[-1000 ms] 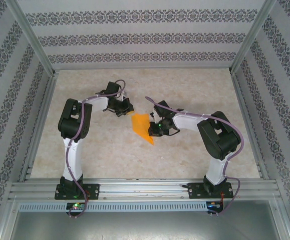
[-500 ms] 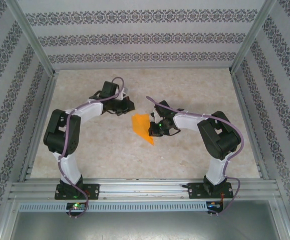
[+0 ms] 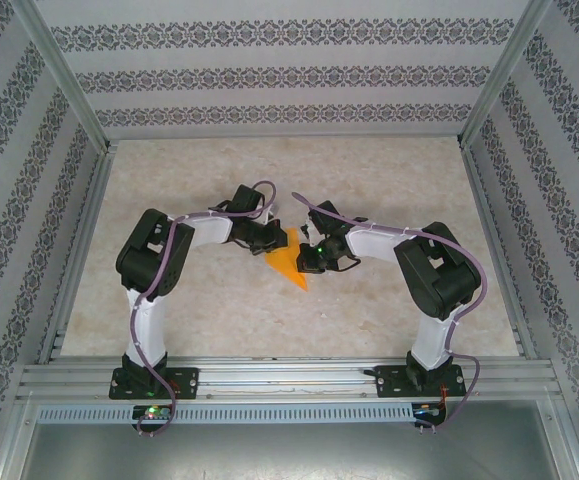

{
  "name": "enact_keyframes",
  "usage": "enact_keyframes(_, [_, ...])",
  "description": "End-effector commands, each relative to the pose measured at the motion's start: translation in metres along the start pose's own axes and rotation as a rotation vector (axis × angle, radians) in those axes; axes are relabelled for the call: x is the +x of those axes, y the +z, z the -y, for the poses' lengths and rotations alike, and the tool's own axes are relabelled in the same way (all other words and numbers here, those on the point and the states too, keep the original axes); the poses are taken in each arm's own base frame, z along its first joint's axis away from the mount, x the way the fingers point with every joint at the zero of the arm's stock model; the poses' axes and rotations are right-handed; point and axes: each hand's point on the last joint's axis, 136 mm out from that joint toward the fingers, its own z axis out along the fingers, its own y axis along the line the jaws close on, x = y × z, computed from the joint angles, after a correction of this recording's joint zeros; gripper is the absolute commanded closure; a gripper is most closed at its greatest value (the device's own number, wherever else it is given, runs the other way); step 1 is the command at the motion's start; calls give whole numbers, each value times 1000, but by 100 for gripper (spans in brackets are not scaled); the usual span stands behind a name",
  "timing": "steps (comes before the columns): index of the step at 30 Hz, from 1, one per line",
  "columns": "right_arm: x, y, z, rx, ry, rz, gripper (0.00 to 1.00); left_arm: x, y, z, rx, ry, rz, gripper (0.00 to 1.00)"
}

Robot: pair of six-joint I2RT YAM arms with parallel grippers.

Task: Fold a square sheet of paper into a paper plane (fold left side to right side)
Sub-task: Fourth fold the wing at the center of the table.

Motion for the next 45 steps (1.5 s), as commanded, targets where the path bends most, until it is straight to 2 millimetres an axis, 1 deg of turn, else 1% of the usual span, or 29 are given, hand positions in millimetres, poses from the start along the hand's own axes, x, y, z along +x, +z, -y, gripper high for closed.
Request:
enact_keyframes(1, [36, 6, 29, 83, 93, -116, 100, 1, 8, -16, -34, -13, 2, 98])
enact_keyframes(2, [33, 4, 24, 65, 92, -111, 100, 3, 10, -21, -48, -18, 1, 100])
enact_keyframes(5, [21, -2, 8, -2, 98, -80, 100, 9, 11, -36, -101, -24, -10, 100])
enact_keyframes(9, [3, -19, -17, -89, 85, -23, 100, 19, 15, -49, -130, -35, -38, 100])
enact_keyframes(12, [-9, -35, -35, -145, 60, 23, 100, 24, 16, -53, -138, -46, -45, 100])
enact_keyframes(15, [-15, -46, -51, -211, 44, 53, 100, 26, 16, -56, -141, -51, -47, 100])
enact_keyframes(18, [-18, -44, -59, -269, 58, 61, 100, 27, 16, -57, -143, -52, -48, 100])
enact_keyframes(23, [-18, -24, -63, -294, 95, 49, 100, 27, 16, -57, -143, -53, -47, 100])
enact_keyframes(29, [-21, -6, -48, -245, 138, 63, 100, 27, 16, -57, -141, -53, -47, 100])
enact_keyframes(36, [-26, 6, -37, -198, 155, 65, 100, 27, 15, -56, -139, -52, -47, 100])
enact_keyframes(41, [-22, 15, -29, -161, 167, 43, 100, 28, 16, -57, -145, -53, -49, 100])
enact_keyframes(45, [-17, 17, -21, -123, 174, 38, 100, 28, 15, -59, -152, -52, -50, 100])
